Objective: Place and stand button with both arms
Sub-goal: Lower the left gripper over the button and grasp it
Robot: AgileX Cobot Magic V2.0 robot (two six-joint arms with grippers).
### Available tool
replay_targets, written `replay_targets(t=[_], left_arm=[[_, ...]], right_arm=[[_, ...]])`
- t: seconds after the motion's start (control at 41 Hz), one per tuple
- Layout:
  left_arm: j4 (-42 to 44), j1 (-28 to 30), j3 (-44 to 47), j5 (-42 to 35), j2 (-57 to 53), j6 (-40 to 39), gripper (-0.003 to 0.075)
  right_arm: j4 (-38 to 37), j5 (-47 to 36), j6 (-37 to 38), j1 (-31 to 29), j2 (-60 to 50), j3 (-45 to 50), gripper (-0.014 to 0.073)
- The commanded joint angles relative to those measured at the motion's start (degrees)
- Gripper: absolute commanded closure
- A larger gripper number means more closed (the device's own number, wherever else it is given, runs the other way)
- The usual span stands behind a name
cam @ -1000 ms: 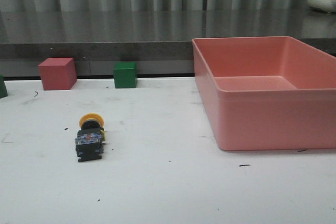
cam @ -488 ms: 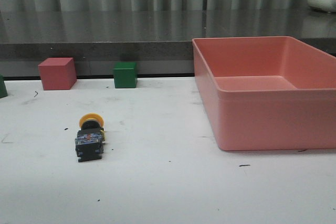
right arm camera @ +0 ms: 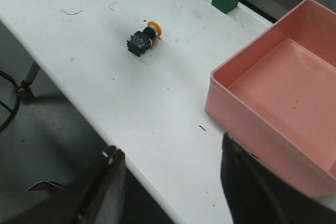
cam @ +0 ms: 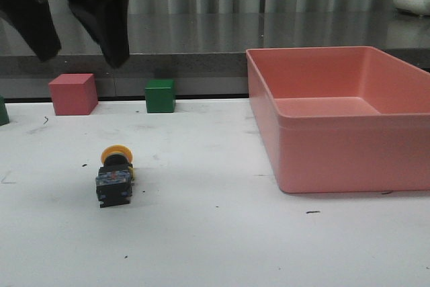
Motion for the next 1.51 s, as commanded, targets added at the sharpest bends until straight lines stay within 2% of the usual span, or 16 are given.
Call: replay_targets(t=[0.0, 0.22, 0.756, 1.22, 1.488], left_arm=[[-0.18, -0.32, -1.97, -1.37, 1.38, -3.81, 0.012], [1.2, -0.19, -2.01, -2.64, 7.8, -10.26, 0.012], [-2.84, 2.97, -2.98, -10.78, 16.01, -10.48, 0.012], [-2.94, 2.97, -3.09, -10.11, 18.8, -10.48, 0.0122], [-4.37, 2.97, -3.22, -9.45, 18.81, -10.48, 0.022]], right_arm=[[0.0, -3.68, -0.52, -0.24, 0.19, -1.22, 0.0167], [0.0, -3.68, -0.52, -0.24, 0.19, -1.22, 0.0167], [0.0, -3.68, -0.52, -0.24, 0.19, -1.22, 0.0167], [0.0, -3.68, -0.52, -0.24, 0.19, -1.22, 0.0167], [0.0, -3.68, -0.52, -0.24, 0.19, -1.22, 0.0167]])
